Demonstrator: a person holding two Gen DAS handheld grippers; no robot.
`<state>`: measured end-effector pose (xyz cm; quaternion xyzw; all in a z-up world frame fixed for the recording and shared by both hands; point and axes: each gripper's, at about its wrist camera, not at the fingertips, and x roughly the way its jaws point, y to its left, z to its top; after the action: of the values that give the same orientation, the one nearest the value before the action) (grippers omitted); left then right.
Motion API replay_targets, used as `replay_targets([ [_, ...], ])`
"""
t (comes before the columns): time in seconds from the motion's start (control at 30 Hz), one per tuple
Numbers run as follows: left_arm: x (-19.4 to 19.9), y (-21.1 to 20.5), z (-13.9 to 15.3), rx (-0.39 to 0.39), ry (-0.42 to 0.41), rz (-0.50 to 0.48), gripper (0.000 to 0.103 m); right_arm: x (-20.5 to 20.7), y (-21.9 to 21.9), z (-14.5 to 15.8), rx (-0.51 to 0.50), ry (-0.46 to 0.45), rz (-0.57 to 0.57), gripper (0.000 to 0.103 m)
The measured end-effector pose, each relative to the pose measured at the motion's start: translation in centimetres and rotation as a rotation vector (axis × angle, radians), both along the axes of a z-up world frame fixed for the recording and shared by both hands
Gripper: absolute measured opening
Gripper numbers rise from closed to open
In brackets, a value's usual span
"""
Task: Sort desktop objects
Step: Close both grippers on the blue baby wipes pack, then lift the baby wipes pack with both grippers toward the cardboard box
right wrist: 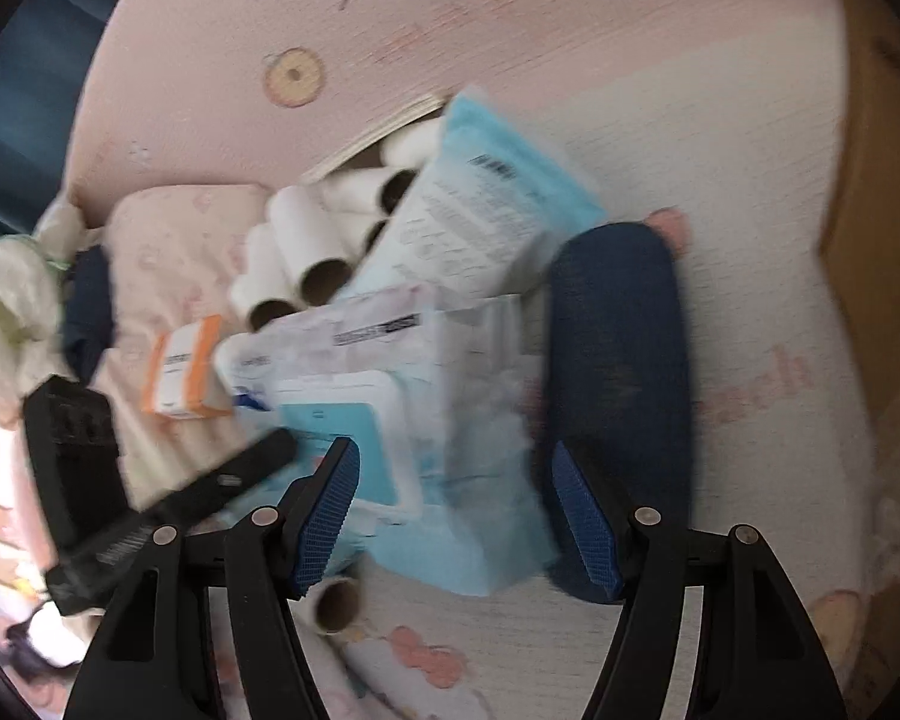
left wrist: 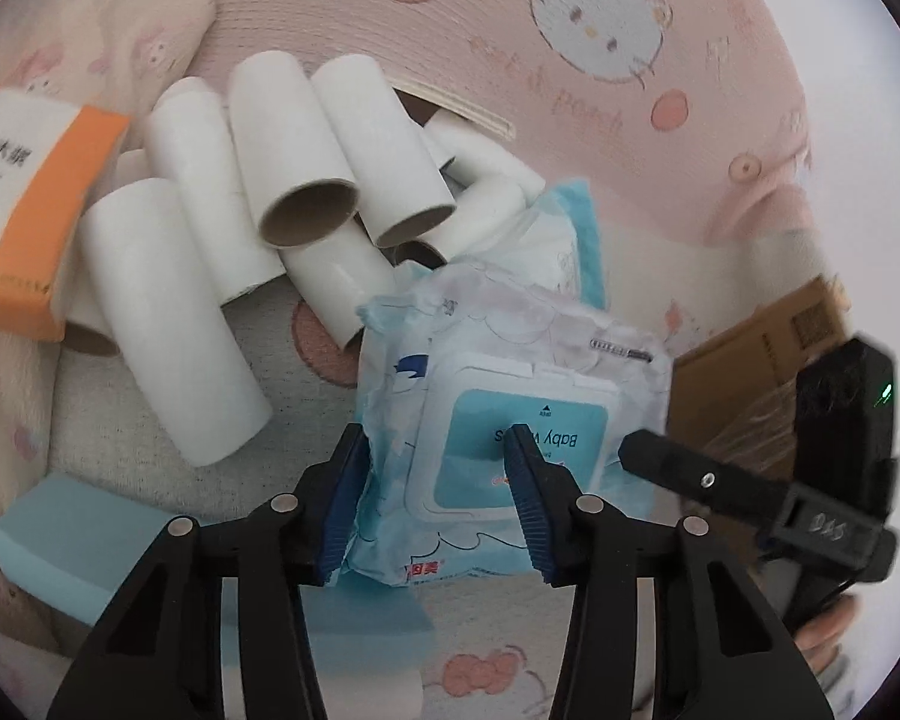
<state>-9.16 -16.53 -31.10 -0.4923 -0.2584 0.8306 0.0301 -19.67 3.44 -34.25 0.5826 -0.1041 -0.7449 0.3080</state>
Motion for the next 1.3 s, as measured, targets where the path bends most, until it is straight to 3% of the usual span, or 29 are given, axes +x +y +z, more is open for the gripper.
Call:
replay_targets([
  [0.37,-0.7,-2.4,-1.8,0.180,-0.016,0.078,0.051,-0.9,-2.2,-1.5,0.051,-0.015,0.054,0.062],
  [0.53,-0.7,-1.6,-1.2,0.141,-0.012,0.045,0.051,-0.6,-2.6,-1.2,0.072,-0.011,0.060,0.061],
  [0.7,-0.1,0.1,1.4,0.025,0.043,-0.011,0.051,0.7,-2.9,0.4,0.104,0.053,0.083,0.060],
  [1.03,3.6,1.0,7.5,0.073,0.154,-0.010,0.051,4.5,-1.2,6.7,0.079,0.156,0.060,0.057],
  [1.3,4.8,4.2,14.5,0.002,0.297,-0.042,0.051,7.5,0.4,13.9,0.069,0.323,0.032,0.056],
])
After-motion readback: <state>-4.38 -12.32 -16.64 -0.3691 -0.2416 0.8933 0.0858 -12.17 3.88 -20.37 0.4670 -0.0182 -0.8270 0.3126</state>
